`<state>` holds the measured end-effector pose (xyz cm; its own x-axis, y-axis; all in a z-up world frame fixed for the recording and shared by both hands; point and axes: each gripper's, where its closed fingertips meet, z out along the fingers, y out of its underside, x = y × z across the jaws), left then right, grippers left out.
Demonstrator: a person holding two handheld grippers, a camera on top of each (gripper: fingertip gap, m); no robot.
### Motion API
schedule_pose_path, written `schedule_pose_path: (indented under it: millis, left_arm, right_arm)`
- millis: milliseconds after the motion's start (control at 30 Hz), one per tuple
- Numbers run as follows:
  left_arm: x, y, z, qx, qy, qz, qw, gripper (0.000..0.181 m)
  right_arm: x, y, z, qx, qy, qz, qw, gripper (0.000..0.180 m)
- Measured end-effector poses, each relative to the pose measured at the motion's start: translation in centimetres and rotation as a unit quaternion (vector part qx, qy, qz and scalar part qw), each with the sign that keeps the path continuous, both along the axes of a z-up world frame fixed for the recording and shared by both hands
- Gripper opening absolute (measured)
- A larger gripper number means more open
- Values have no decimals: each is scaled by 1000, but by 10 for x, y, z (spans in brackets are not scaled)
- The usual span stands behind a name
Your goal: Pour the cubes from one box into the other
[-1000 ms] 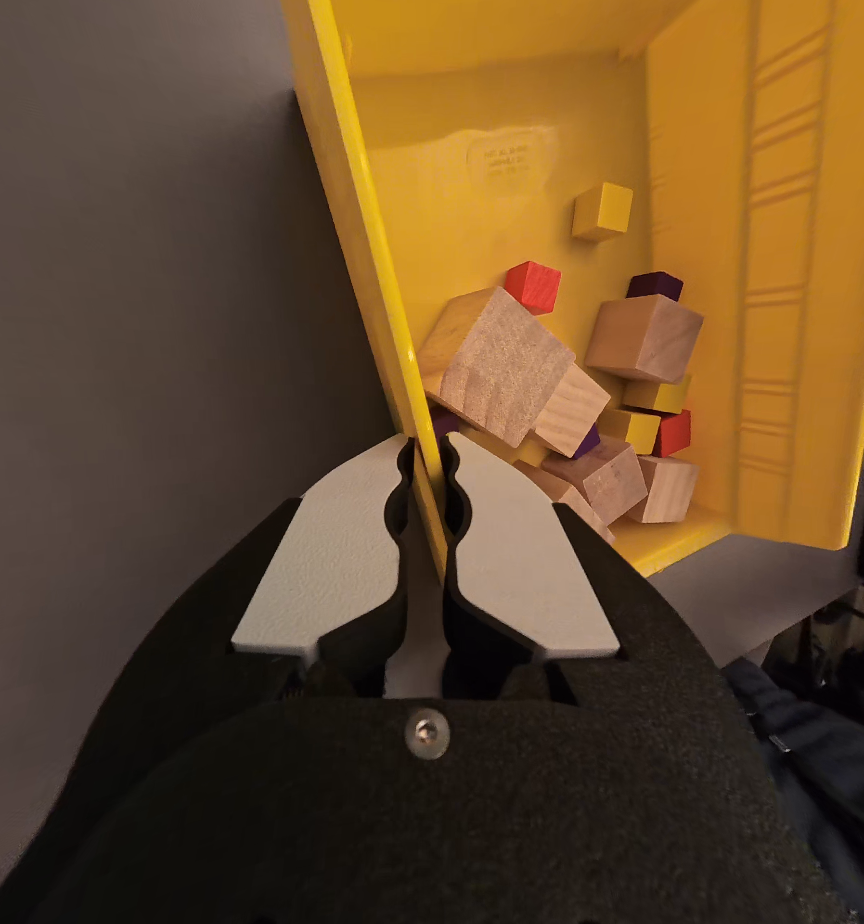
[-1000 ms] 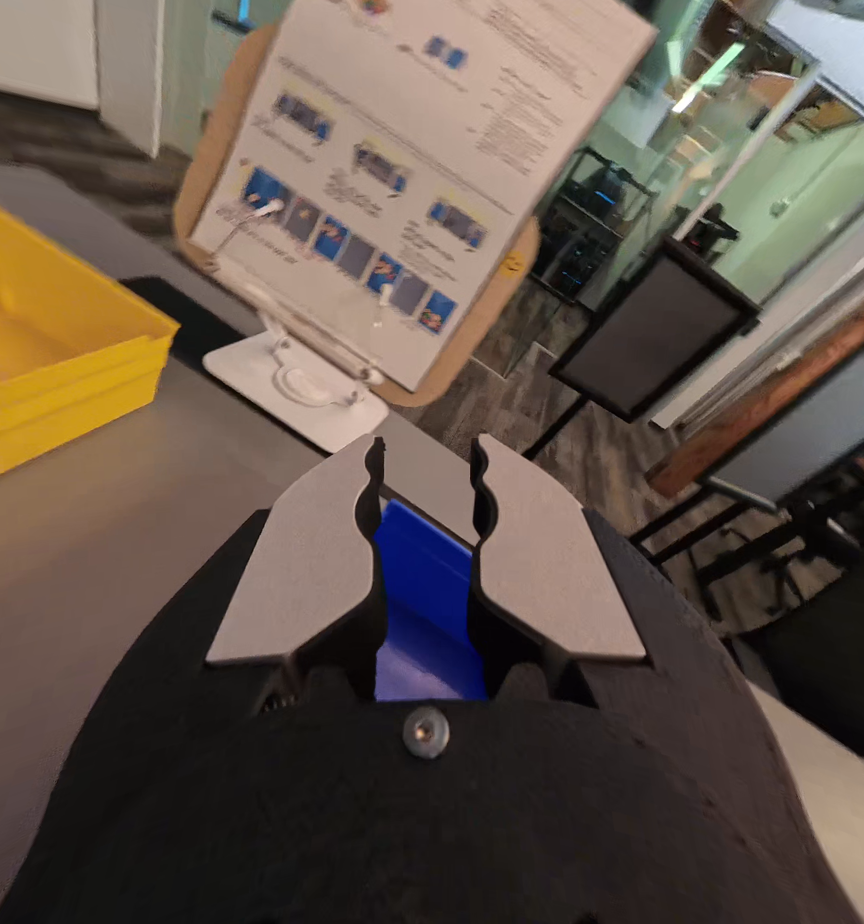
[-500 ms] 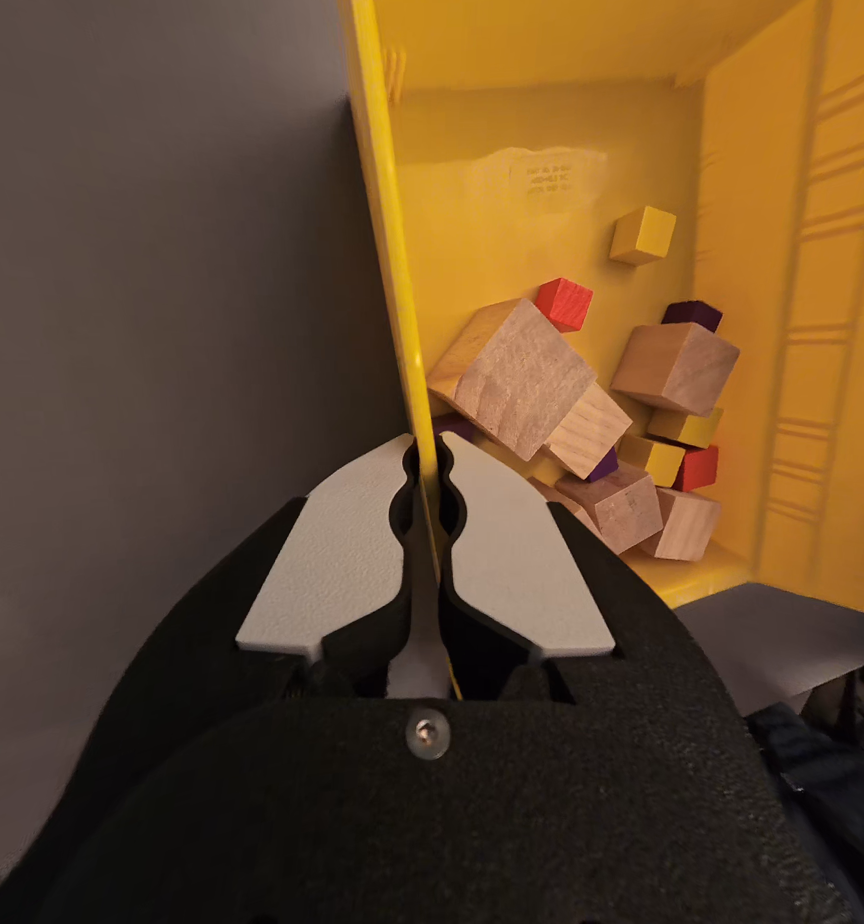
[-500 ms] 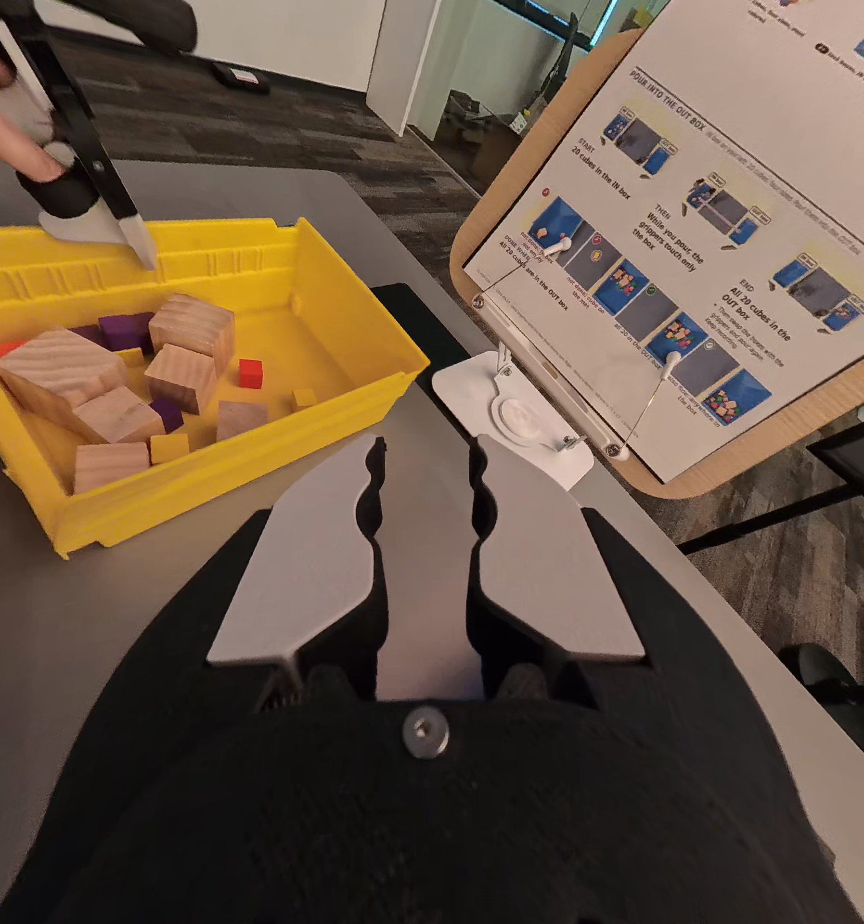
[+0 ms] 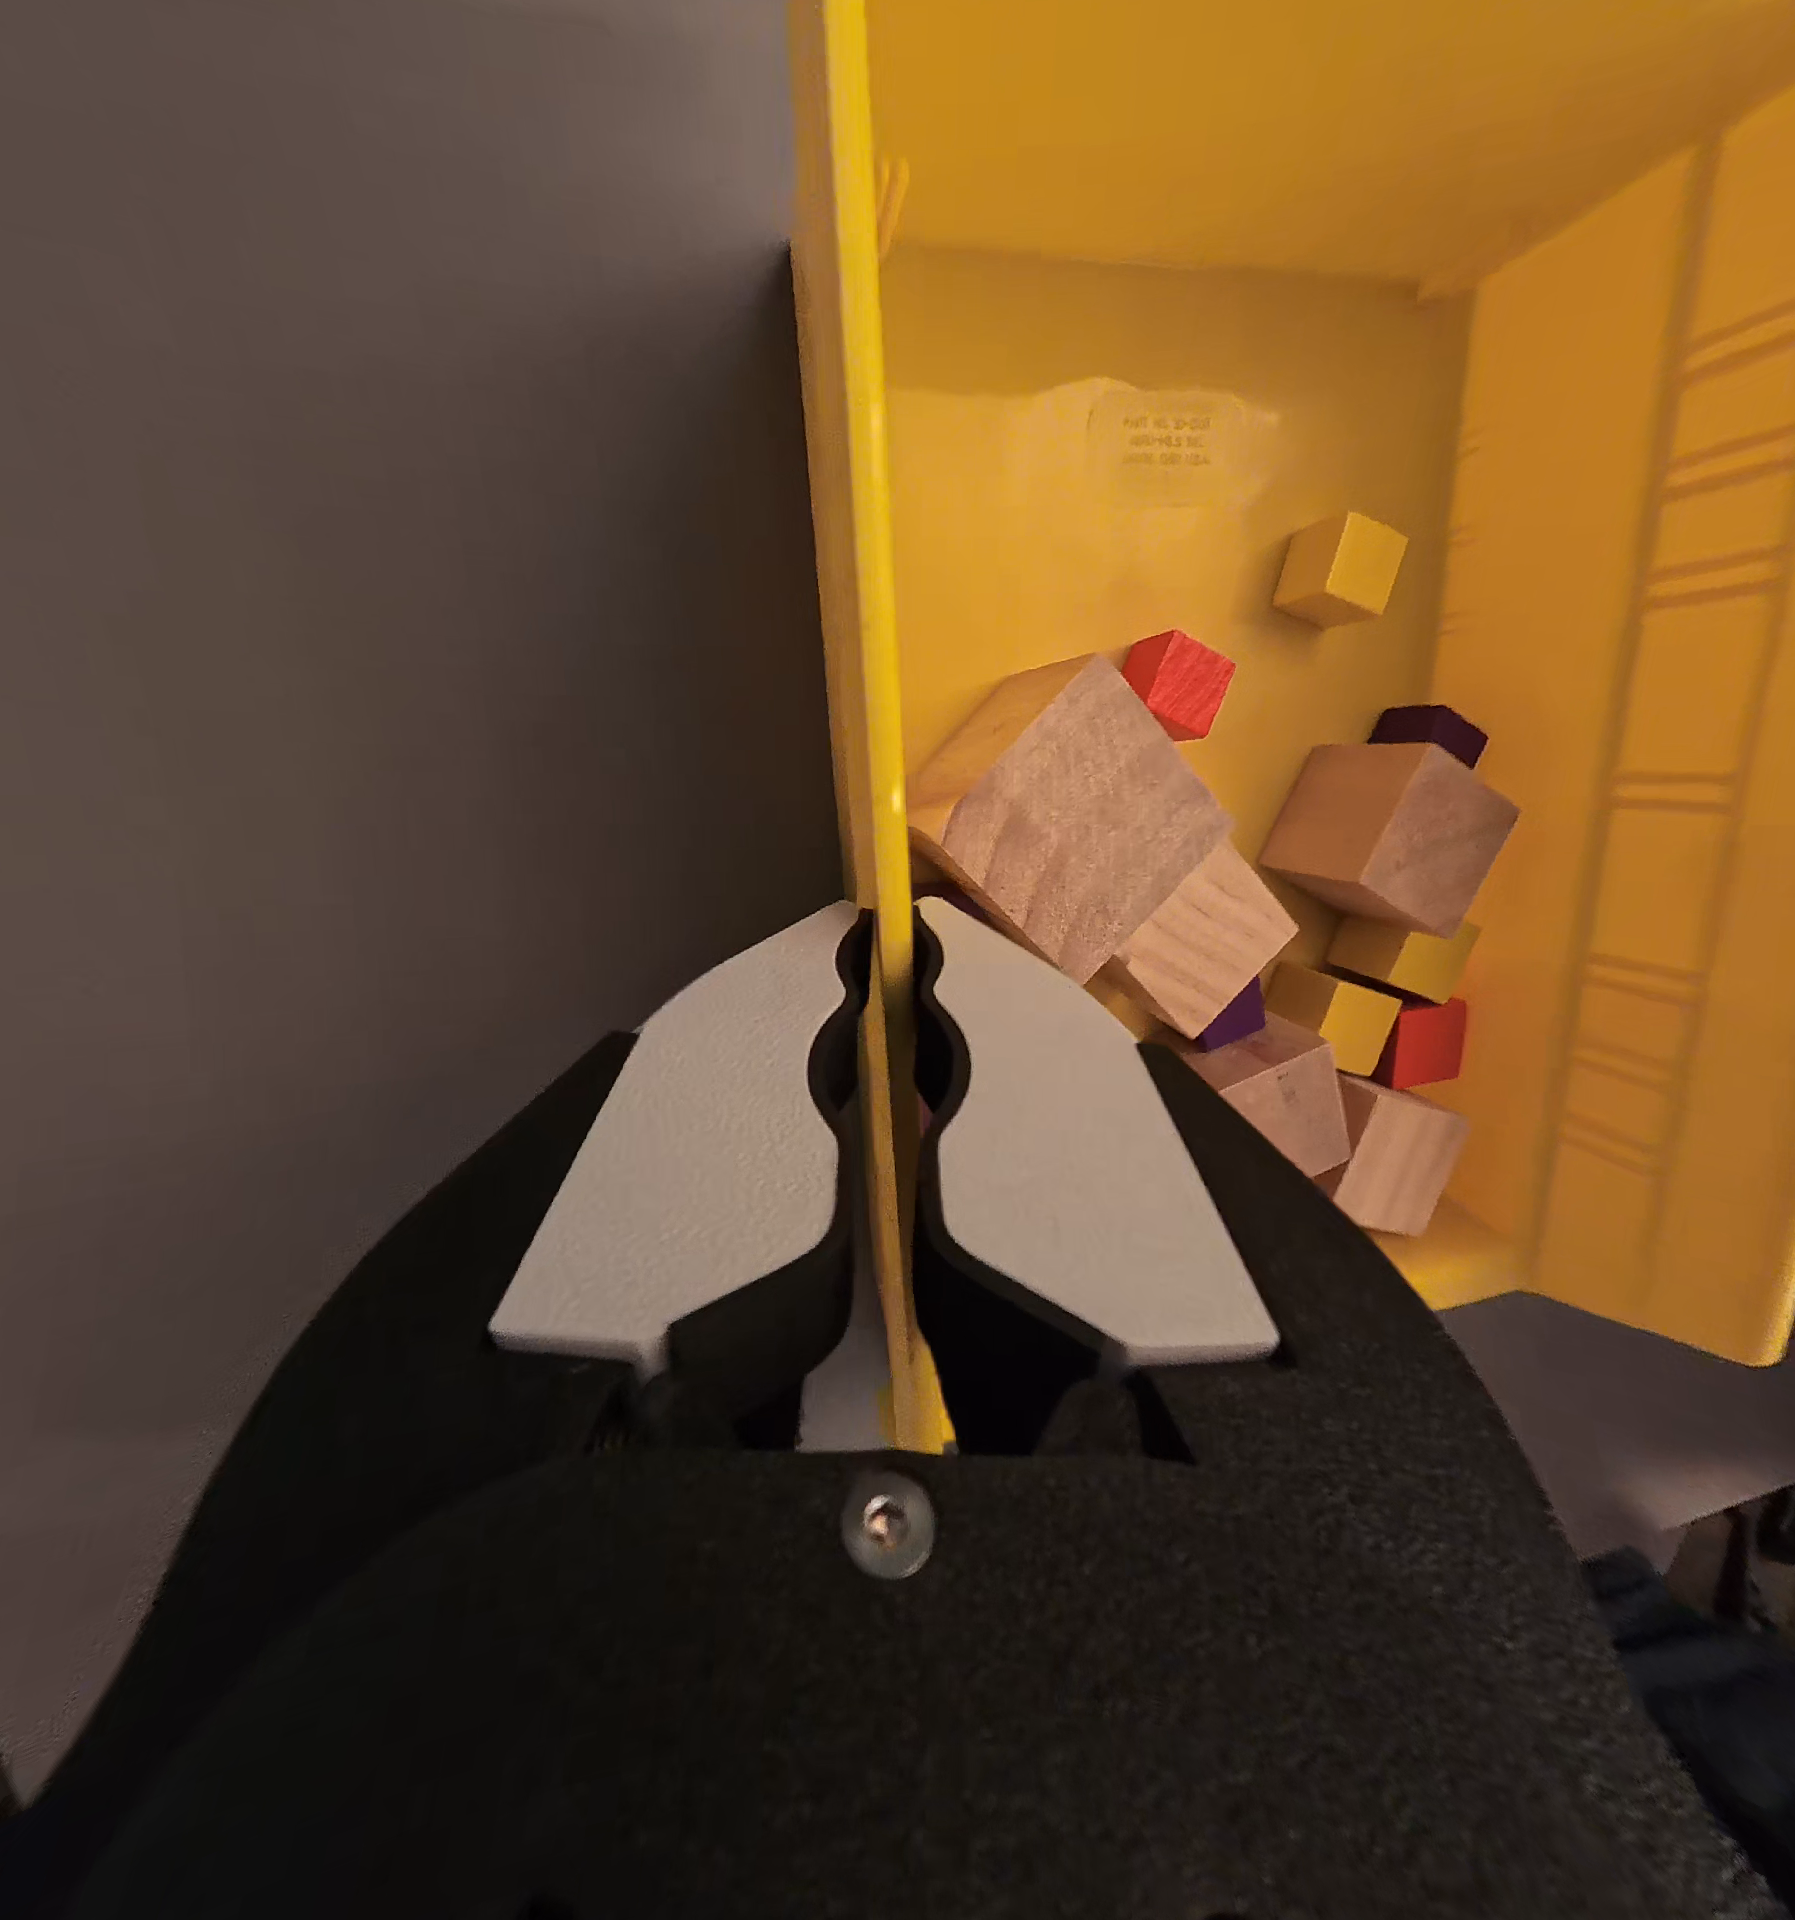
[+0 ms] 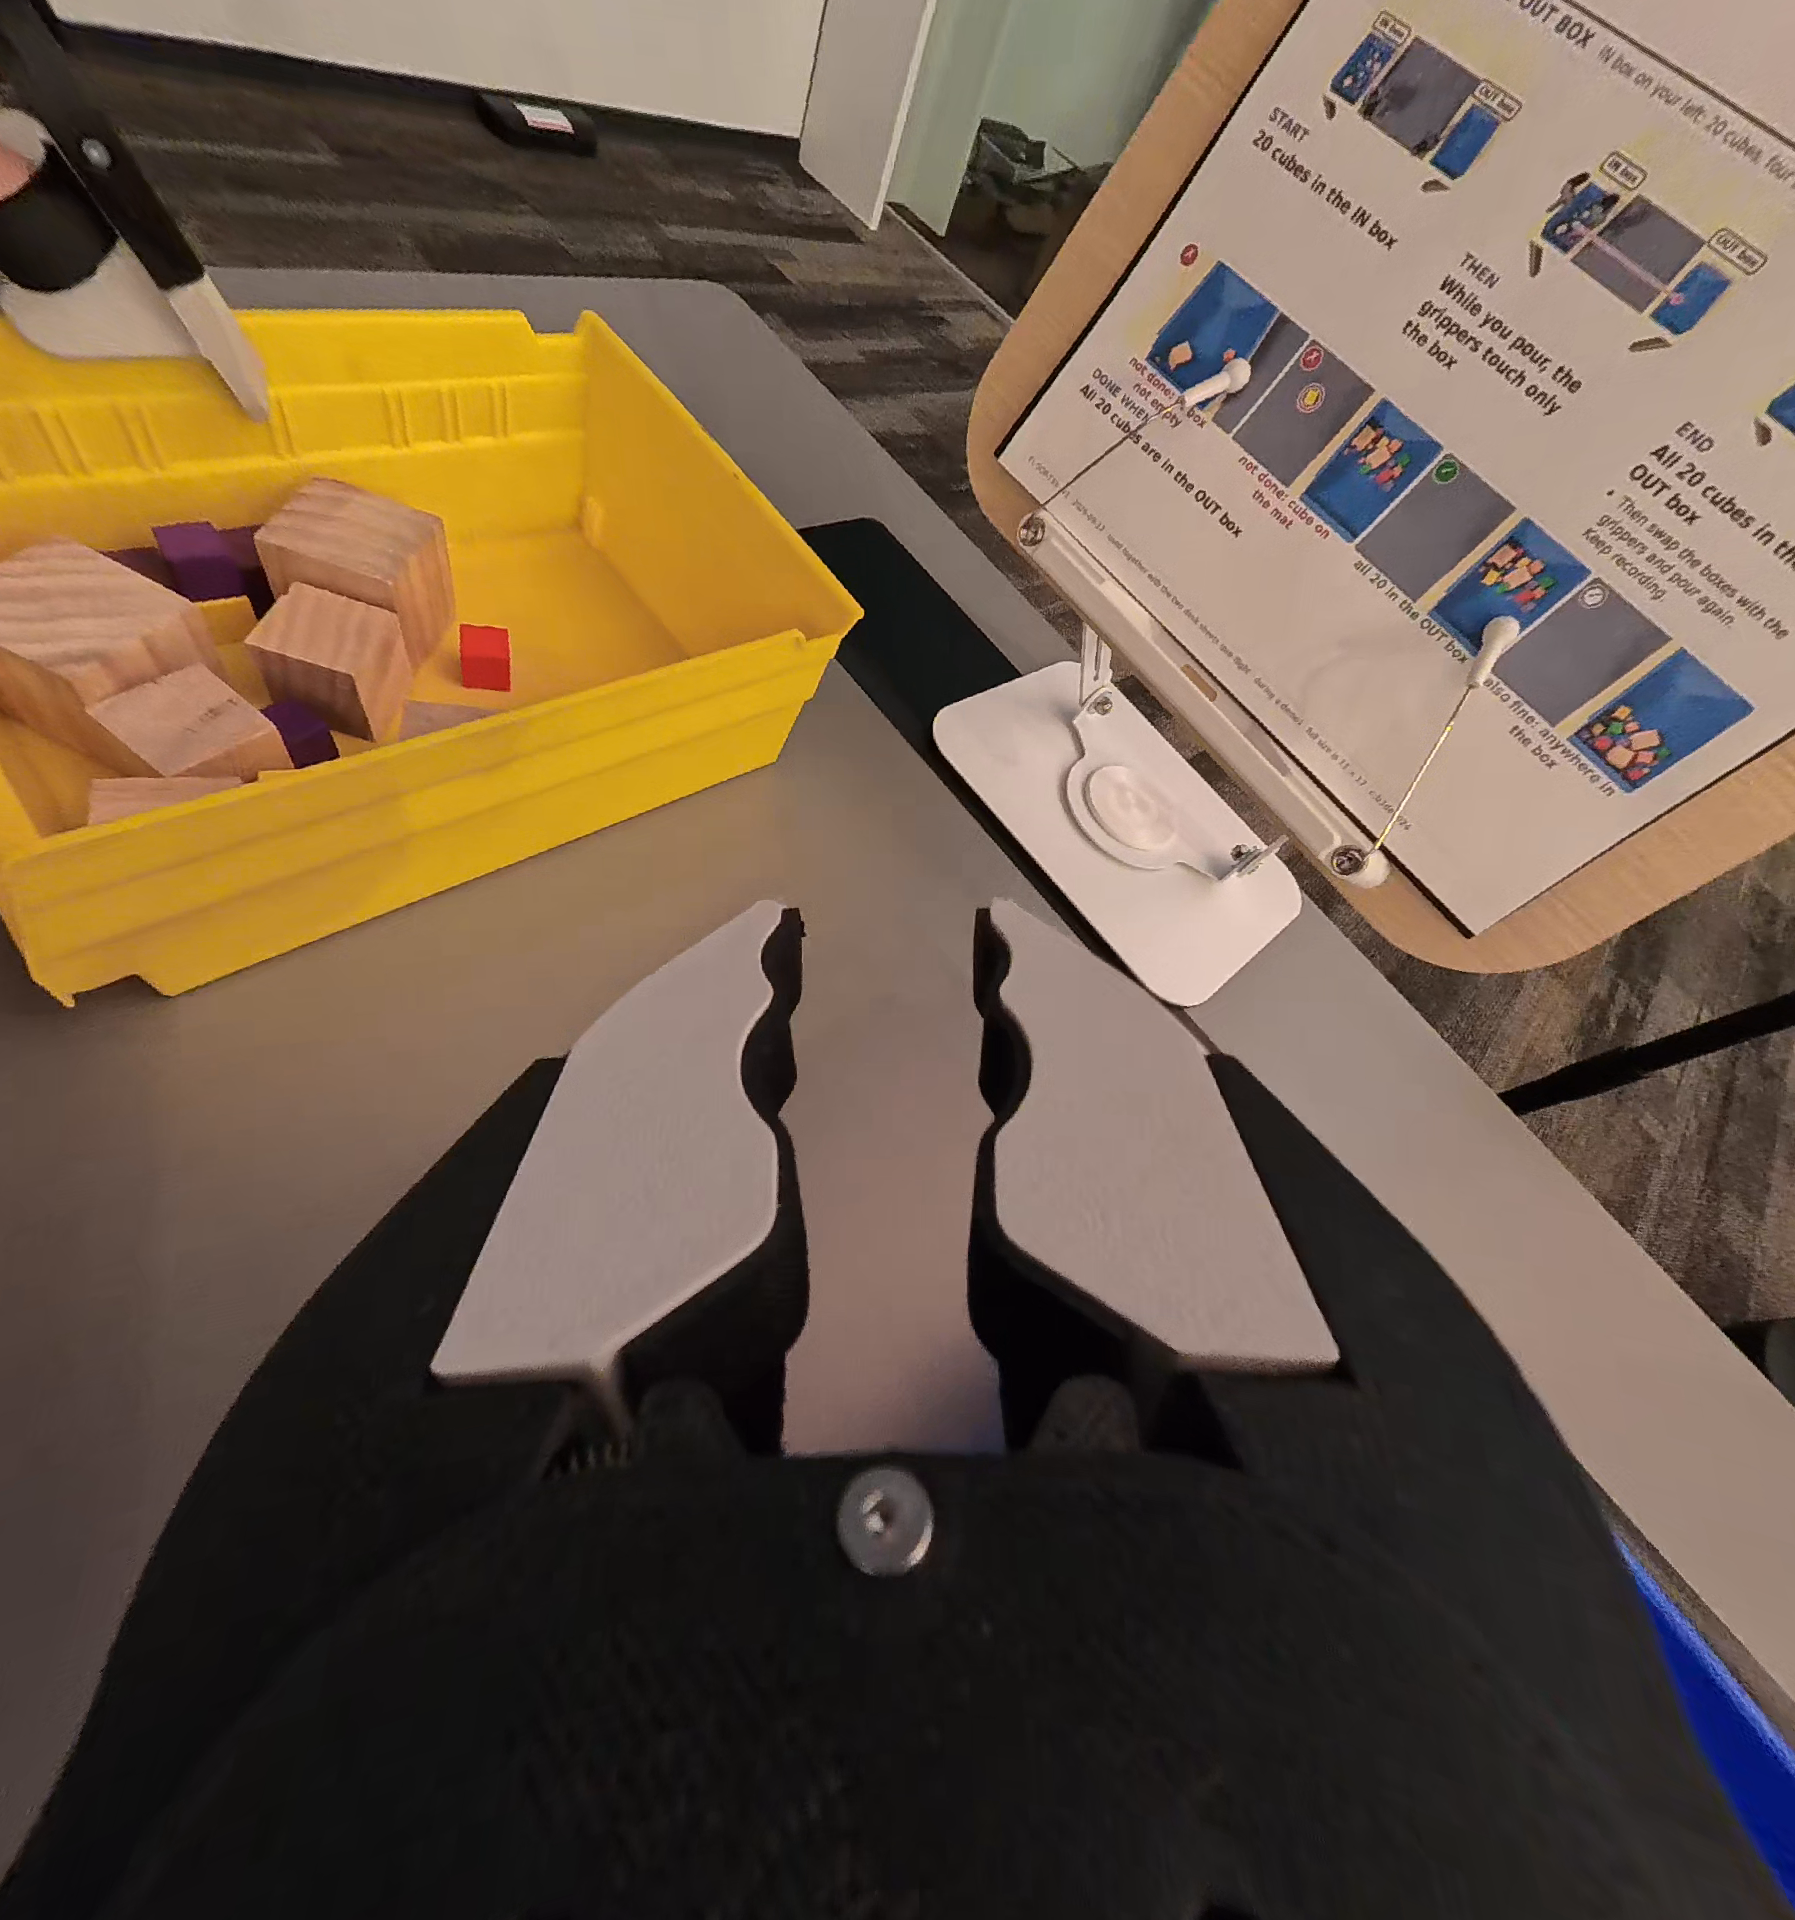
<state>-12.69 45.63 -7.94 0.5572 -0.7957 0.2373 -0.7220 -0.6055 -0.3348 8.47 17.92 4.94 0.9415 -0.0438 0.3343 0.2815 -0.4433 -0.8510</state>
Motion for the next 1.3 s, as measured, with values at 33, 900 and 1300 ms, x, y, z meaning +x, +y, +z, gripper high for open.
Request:
schedule_pose_path:
  millis: [33,900,1300]
  left_arm:
    - [0,2,3,1,-8,12,1000,9]
    - [-28,2,233,517,-353,44,779,21]
    - [-15,-6,225,470,-385,12,794,27]
  right_arm:
    - [1,0,-1,0,-2,-1,1000,32]
    - [35,-86,117,295,-106,-42,949,63]
    - [25,-94,127,333,-71,-2,940,42]
